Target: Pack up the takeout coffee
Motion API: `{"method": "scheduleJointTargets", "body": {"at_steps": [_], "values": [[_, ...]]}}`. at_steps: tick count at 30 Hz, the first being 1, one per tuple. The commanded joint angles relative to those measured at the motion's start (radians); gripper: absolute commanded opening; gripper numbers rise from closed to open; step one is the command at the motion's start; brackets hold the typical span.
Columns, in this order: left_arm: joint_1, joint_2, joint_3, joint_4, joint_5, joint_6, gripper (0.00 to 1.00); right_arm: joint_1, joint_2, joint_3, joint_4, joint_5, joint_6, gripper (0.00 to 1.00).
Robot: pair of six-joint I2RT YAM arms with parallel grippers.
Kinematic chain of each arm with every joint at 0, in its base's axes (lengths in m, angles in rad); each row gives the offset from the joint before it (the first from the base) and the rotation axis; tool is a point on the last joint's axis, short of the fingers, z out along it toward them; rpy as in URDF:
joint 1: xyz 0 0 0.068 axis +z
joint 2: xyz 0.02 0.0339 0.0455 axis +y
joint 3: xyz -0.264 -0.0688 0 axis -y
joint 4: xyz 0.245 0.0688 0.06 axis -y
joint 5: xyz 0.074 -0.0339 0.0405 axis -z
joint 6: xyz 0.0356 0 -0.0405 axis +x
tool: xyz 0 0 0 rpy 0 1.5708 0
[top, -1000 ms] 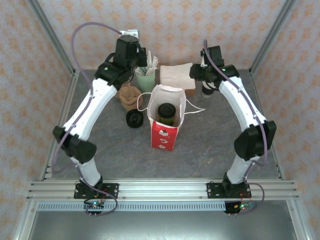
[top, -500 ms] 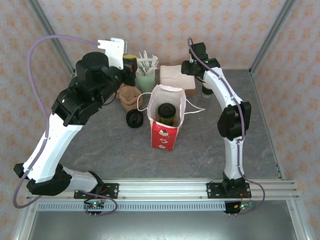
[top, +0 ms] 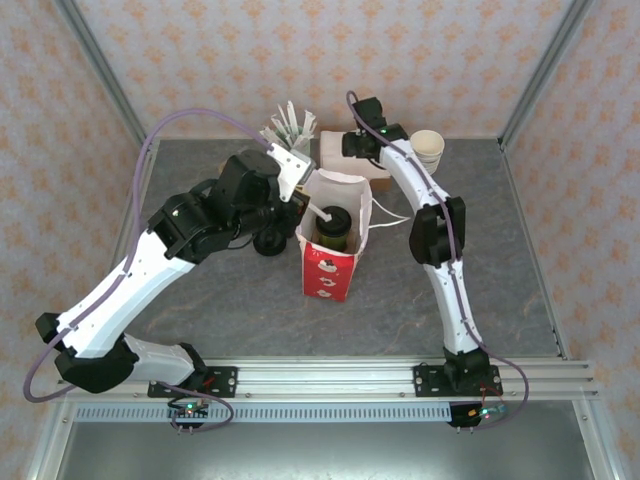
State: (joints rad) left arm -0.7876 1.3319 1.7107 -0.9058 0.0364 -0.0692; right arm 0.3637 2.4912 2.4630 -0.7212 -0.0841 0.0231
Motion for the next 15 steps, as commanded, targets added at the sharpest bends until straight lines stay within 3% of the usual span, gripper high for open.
{"method": "scheduleJointTargets", "body": {"at_steps": [1,5,7,10,12,15], "values": [[-0.017,0.017,0.001,-0.044,0.077,0.019,0.05,0.007,0.037,0.048,0.015,0.054,-0.020,0.63],[-0.028,0.039,-0.003,-0.074,0.106,0.046,0.07,0.014,0.081,0.071,0.014,0.063,-0.023,0.66],[-0.027,0.037,-0.004,-0.083,0.086,0.053,0.21,0.021,0.102,0.074,0.019,0.084,-0.031,0.70],[-0.026,0.008,-0.013,-0.053,0.076,0.047,0.50,0.026,0.125,0.077,0.027,0.102,-0.041,0.73],[-0.027,-0.014,-0.016,-0.028,0.078,0.040,0.59,0.027,0.139,0.079,0.036,0.114,-0.045,0.75],[-0.027,-0.030,0.002,-0.021,0.086,0.034,0.62,0.026,0.161,0.096,0.041,0.125,-0.048,0.77]]}}
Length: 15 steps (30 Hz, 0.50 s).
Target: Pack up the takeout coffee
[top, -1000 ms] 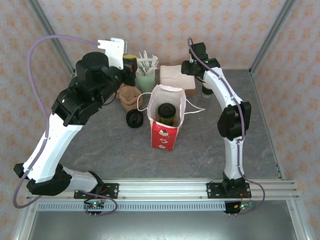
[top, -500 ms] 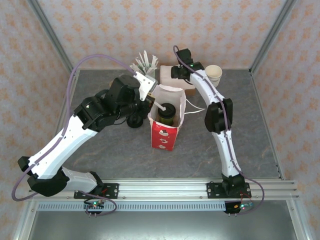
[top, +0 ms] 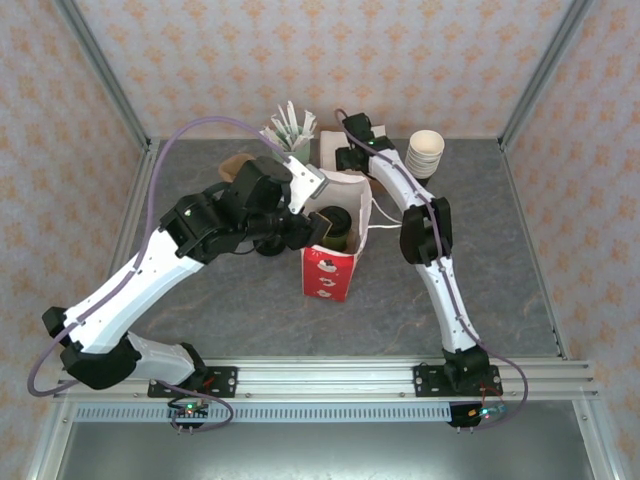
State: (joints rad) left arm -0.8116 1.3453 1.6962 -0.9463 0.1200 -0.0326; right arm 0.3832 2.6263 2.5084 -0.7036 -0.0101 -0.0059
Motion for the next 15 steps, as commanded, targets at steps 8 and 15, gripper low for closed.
{"method": "scheduleJointTargets", "body": {"at_steps": [8,15], "values": [[-0.003,-0.090,0.014,0.031,-0.042,-0.018,0.66,0.008,0.081,0.089,0.023,0.068,-0.011,0.79],[-0.003,-0.124,-0.020,0.042,-0.049,-0.031,0.67,0.007,0.112,0.101,0.030,0.082,-0.003,0.79]]}}
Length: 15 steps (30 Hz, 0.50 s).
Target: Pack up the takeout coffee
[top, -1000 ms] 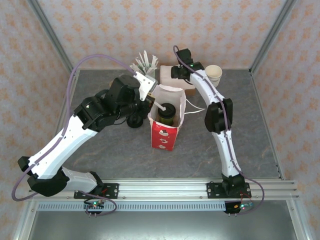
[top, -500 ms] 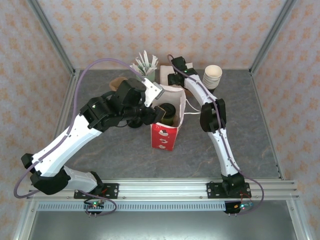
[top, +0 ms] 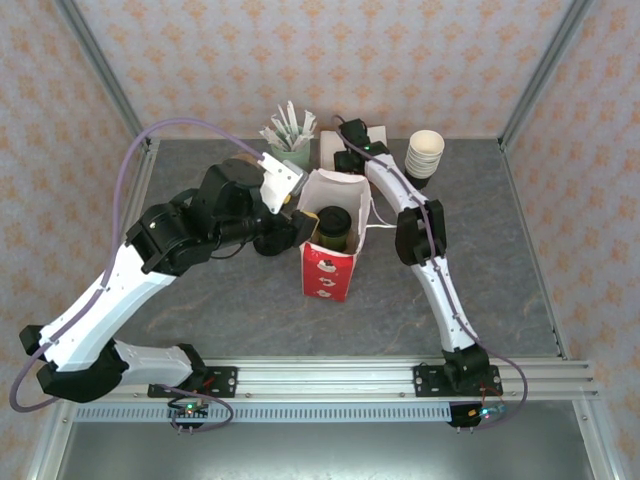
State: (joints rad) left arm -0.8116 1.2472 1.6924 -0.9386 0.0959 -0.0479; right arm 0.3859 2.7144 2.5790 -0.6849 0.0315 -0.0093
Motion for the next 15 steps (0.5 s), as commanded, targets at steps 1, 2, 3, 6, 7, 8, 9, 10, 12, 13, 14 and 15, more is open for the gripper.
{"method": "scheduleJointTargets", "body": {"at_steps": [1,2,3,6,7,8,9,10,12,13,14,15], "values": [[-0.002,-0.029,-0.020,0.039,-0.025,-0.017,0.67,0.005,0.028,0.031,0.014,0.041,0.004,0.79],[-0.003,-0.033,-0.022,0.040,-0.024,-0.019,0.67,0.005,0.029,0.031,0.013,0.039,0.006,0.78],[-0.005,-0.034,-0.022,0.041,-0.025,-0.021,0.67,0.004,0.032,0.032,0.013,0.036,0.006,0.78],[-0.002,-0.036,-0.022,0.041,-0.025,-0.023,0.67,0.005,0.032,0.033,0.006,0.034,0.009,0.71],[-0.003,-0.035,-0.022,0.042,-0.023,-0.023,0.67,0.005,0.029,0.036,0.004,0.034,0.009,0.68],[-0.002,-0.036,-0.020,0.041,-0.023,-0.023,0.67,0.005,0.026,0.039,0.003,0.033,0.009,0.64],[-0.003,-0.034,-0.020,0.040,-0.022,-0.023,0.67,0.004,0.019,0.040,0.004,0.032,0.008,0.60],[-0.002,-0.034,-0.020,0.040,-0.022,-0.022,0.67,0.005,0.015,0.040,0.005,0.034,0.007,0.59],[-0.003,-0.035,-0.022,0.040,-0.022,-0.024,0.67,0.004,-0.002,0.041,0.007,0.035,0.006,0.54],[-0.004,-0.035,-0.023,0.041,-0.022,-0.024,0.67,0.004,-0.011,0.041,0.008,0.033,0.003,0.52],[-0.003,-0.035,-0.026,0.043,-0.021,-0.025,0.67,0.005,-0.022,0.041,0.010,0.033,0.002,0.50],[-0.002,-0.036,-0.026,0.044,-0.018,-0.025,0.67,0.005,-0.032,0.041,0.013,0.032,0.000,0.47]]}}
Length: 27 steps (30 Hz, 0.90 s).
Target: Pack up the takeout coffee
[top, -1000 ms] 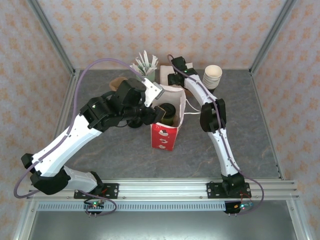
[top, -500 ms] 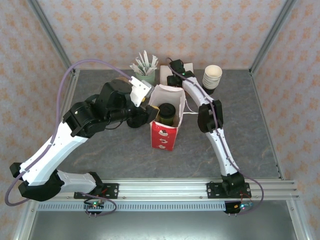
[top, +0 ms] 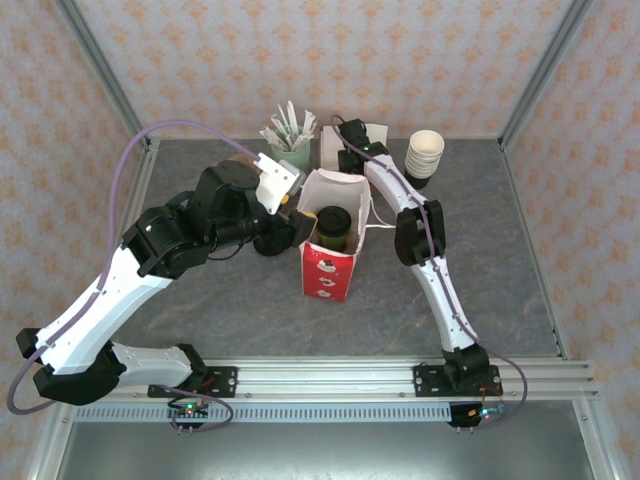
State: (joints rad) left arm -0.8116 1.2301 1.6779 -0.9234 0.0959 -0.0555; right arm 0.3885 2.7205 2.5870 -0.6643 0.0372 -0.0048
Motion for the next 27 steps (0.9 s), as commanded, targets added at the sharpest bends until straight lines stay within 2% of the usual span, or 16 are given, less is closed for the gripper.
{"method": "scheduleJointTargets", "body": {"at_steps": [1,4,10,19,23,27], "values": [[-0.002,-0.018,-0.012,0.028,-0.017,-0.017,0.67,0.001,-0.048,0.033,-0.004,0.027,-0.009,0.45],[-0.002,-0.021,-0.012,0.031,-0.014,-0.019,0.67,0.002,-0.079,0.038,0.007,0.033,-0.021,0.41],[-0.003,-0.031,-0.022,0.034,-0.014,-0.023,0.67,0.001,-0.146,0.055,0.012,0.044,-0.045,0.26],[-0.002,-0.040,-0.035,0.050,-0.016,-0.028,0.67,0.006,-0.298,0.069,-0.017,0.059,-0.083,0.20],[-0.002,-0.038,-0.042,0.061,-0.076,-0.042,0.67,0.009,-0.392,0.072,-0.060,0.043,-0.079,0.09],[0.001,-0.031,-0.049,0.076,-0.182,-0.085,0.71,0.012,-0.505,0.072,-0.130,0.012,-0.045,0.05]]}}
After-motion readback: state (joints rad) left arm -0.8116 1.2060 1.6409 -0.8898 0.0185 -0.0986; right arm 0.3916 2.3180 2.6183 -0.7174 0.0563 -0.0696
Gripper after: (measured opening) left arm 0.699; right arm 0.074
